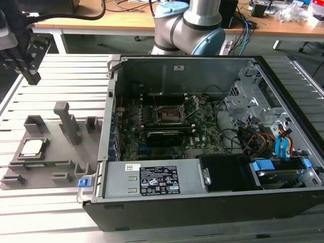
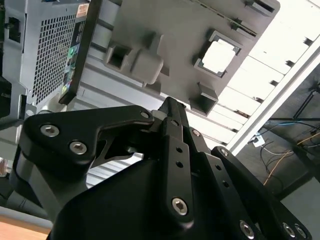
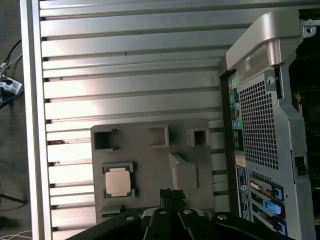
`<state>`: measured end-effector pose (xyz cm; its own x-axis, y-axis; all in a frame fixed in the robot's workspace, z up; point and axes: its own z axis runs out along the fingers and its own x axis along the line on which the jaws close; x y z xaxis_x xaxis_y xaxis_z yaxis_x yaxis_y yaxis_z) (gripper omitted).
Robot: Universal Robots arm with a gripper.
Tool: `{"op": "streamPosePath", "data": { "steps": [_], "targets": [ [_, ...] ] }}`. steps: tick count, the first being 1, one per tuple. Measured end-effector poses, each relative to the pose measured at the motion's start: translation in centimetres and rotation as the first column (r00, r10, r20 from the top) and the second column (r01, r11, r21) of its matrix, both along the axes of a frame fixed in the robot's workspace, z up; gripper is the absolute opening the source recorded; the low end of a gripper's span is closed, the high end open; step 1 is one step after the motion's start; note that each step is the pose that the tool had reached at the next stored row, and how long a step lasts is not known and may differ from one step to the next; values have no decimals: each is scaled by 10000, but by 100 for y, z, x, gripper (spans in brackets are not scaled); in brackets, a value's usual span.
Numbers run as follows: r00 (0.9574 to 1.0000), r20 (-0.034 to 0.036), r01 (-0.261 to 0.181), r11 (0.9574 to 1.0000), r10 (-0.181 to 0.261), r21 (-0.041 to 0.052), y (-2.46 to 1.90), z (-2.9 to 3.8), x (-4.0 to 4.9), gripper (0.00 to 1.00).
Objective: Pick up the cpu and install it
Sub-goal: 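Reach for the cpu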
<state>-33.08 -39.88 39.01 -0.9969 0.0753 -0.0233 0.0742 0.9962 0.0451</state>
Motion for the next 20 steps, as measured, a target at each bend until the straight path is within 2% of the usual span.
{"op": "streamPosePath", "data": {
  "steps": [5, 8, 15, 18, 20],
  "targets": [
    [10000, 1, -1, 10000, 1, 1, 0, -6, -143, 11],
    [10000, 0, 0, 10000, 0, 0, 2, -19, -289, 11],
    [10000, 1, -1, 10000, 1, 1, -2, -78, -470, 11],
    [10000, -1, -1, 10000, 1, -1, -51, -80, -538, 11],
    [10000, 1, -1, 10000, 1, -4, -123, -84, -593, 11]
  ]
}}
